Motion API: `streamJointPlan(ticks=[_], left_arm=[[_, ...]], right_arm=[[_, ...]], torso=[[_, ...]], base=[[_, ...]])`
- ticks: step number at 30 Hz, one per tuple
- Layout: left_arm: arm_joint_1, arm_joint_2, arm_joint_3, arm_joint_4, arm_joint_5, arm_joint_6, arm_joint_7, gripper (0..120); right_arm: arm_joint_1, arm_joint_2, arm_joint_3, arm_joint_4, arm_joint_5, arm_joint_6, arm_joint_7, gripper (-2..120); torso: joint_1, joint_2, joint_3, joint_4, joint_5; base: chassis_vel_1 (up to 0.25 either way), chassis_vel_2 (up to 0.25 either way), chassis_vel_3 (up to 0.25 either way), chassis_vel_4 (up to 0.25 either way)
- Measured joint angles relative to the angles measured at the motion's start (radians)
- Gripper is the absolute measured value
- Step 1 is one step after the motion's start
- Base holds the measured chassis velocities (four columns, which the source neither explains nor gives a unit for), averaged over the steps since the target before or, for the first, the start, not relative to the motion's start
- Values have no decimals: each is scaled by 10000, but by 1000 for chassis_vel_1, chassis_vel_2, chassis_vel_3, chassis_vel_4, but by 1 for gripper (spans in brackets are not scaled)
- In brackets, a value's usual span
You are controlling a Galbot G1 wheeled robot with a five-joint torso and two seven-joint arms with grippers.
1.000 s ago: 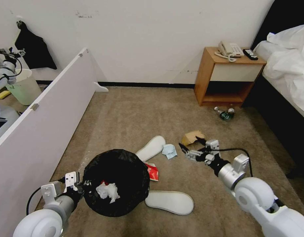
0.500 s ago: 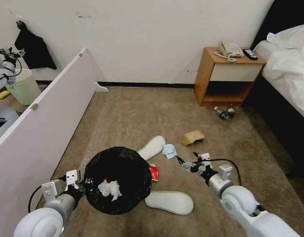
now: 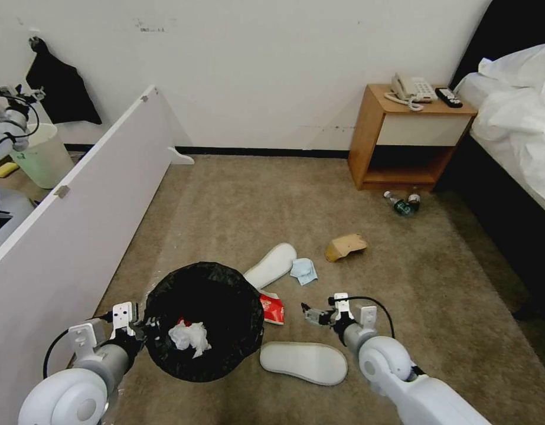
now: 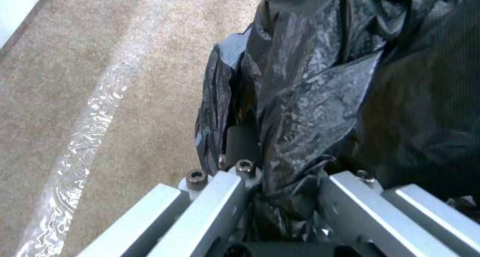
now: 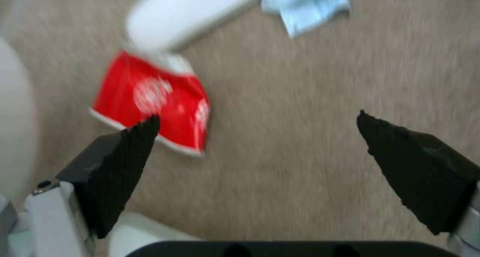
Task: Pick up the trash bin, then pick up the garbage from the floor and place it into the trash bin.
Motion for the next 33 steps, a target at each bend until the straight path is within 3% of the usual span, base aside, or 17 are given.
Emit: streamJointPlan(ticks=[24,33], left_arm=[[68,134,-15,24,19,-87,205,0],[126,-14,16,-13,158,-107,227,0]], right_arm=[[-418,304,-12,-504,715,-531,476,100],[-729,123,-146,-746,364,-569,-15,100]], torso=[[0,1,-1,0,1],[0,0,-1,0,0]], base=[[0,0,0,0],[0,0,0,0]])
